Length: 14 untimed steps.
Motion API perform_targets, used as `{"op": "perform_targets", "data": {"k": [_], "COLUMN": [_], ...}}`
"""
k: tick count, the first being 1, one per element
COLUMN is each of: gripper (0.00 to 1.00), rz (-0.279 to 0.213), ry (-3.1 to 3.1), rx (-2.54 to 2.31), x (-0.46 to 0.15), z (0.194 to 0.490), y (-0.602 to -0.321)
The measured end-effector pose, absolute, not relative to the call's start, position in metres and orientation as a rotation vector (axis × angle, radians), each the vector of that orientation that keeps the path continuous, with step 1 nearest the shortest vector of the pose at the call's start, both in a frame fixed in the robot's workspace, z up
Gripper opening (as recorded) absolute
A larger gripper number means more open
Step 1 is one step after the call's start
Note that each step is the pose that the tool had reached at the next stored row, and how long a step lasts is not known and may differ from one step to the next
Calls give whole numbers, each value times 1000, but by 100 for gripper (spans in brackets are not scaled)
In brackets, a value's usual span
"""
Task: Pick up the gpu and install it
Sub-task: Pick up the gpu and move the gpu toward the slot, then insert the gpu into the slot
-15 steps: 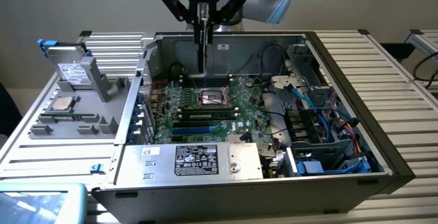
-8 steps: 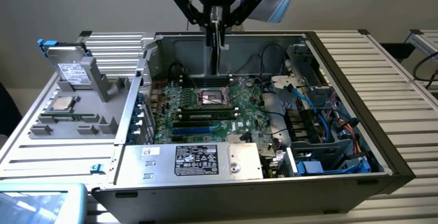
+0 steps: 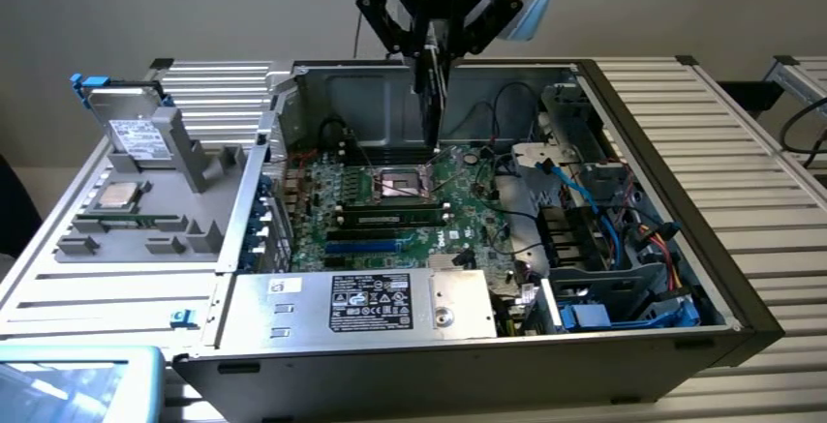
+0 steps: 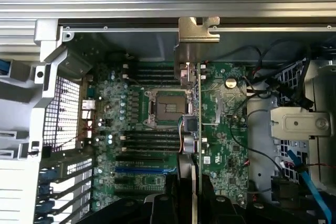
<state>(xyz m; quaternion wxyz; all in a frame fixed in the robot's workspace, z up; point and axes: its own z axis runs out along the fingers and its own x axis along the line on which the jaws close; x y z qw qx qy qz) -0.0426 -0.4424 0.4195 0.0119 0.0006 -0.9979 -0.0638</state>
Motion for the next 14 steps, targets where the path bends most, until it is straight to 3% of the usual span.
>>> {"op": "perform_targets", "data": {"k": [14], "gripper": [28], "rz": [-199], "ry": [-3108], "rx": [69], "x": [-25], "z": [416], "y": [-442]}}
